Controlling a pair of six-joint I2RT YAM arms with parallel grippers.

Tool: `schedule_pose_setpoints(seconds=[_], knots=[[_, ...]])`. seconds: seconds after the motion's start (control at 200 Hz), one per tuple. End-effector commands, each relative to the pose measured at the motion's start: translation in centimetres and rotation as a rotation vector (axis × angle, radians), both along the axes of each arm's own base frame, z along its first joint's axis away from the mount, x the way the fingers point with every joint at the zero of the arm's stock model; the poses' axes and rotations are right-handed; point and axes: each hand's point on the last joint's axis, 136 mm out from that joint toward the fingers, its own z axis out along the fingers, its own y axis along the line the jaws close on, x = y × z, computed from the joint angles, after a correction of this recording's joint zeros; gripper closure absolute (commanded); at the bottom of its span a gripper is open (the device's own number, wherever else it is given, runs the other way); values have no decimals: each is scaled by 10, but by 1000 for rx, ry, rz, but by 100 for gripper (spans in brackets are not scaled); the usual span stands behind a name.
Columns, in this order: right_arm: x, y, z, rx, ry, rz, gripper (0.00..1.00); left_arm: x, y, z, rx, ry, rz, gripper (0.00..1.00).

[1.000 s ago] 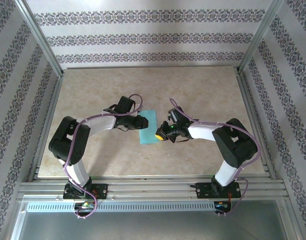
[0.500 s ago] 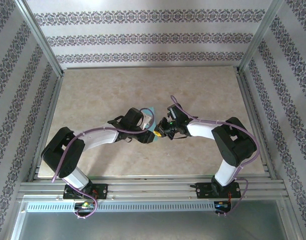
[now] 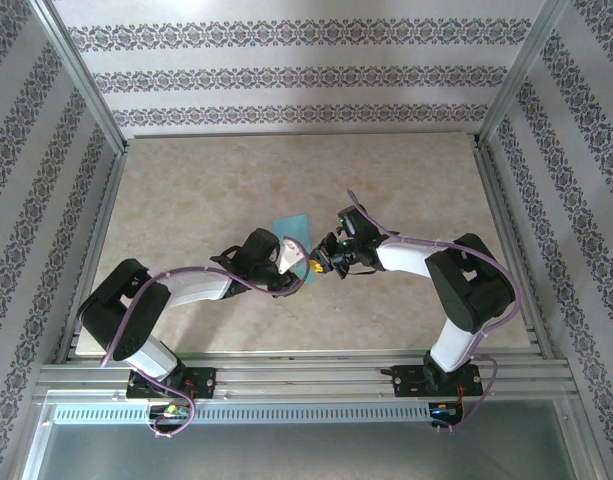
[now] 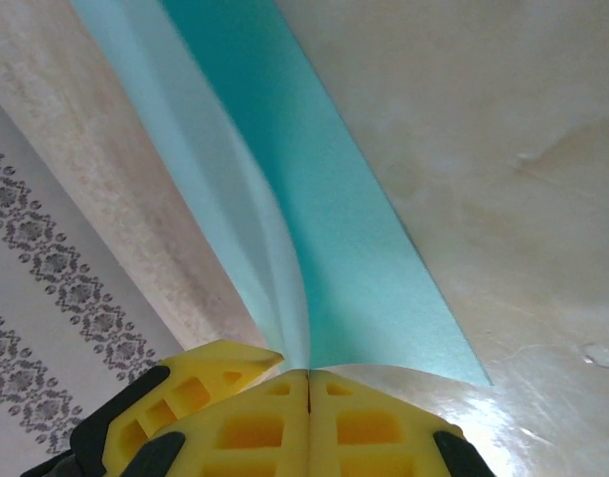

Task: Fold a paper plane with a square sheet of paper (pick it up from the middle)
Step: Fold the triangle a second time at the center of the table.

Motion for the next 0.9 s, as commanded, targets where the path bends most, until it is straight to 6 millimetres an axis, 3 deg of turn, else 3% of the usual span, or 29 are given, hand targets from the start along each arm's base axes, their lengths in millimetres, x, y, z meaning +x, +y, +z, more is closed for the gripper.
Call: schedule_pose_setpoints(seconds=[0.0,0.315,0.899], knots=[[7,4,7,37,22,-11,95,6,-15,19,4,-156,-95,51],[5,7,6,42,37,-2,95,7,-28,19,31,-224,-129,61],[4,12,6,80,76,-11,88,7,-24,5,43,-202,-100,82]])
